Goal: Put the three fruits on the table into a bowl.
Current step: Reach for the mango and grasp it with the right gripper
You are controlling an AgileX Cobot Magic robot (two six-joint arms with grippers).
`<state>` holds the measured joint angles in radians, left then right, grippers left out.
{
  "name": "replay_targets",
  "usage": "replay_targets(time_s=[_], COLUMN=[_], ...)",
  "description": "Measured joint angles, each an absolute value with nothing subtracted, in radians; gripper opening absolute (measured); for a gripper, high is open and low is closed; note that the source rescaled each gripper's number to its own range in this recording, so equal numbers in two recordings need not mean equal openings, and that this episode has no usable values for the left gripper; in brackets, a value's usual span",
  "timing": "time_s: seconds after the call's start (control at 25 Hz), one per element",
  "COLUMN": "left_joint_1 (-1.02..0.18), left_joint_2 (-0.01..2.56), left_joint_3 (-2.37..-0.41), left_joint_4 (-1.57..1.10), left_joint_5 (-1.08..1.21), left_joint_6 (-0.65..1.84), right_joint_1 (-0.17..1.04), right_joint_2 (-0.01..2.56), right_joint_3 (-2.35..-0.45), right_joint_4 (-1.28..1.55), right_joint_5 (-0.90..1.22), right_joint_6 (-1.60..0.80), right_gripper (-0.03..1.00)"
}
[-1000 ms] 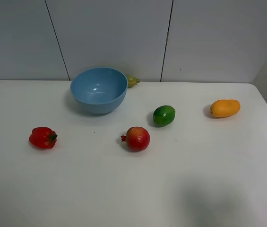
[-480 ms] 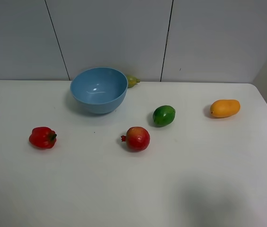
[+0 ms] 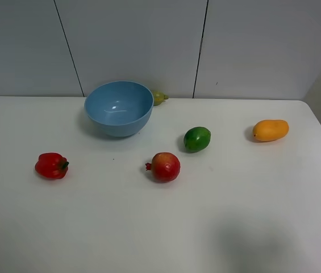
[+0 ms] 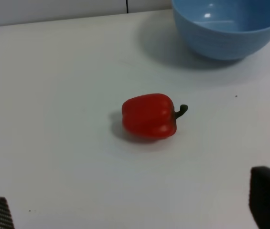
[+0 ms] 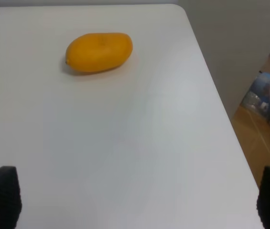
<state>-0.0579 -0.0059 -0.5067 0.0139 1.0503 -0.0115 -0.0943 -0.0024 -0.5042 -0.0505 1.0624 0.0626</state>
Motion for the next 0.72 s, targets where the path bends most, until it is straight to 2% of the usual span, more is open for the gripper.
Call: replay_targets(time_s=[0.28,0.56,0.72], left_joint_1=[-0.058,-0.058,-0.058], left_joint_2=[-0.006,-0.006,-0.006], left_joint_3=[-0.507,-0.507,-0.507], left_joint_4=[0.014,0.014,0.014], left_joint_5=[1.05,1.05,1.05], left_joint_6=[-0.011,-0.011,-0.011], right_joint_1=[-0.094,-0.094,-0.094], right_joint_2=[0.078,0.375,0.612], right_joint_3=[-0.519,-0.682,-0.783], right_joint_4=[-0.011,-0.102,-0.13], right_joint_5=[1.075,0.98,0.951], right_joint_6=[0.114,0.342,0.436], right_gripper=[1.0,1.0,0.94])
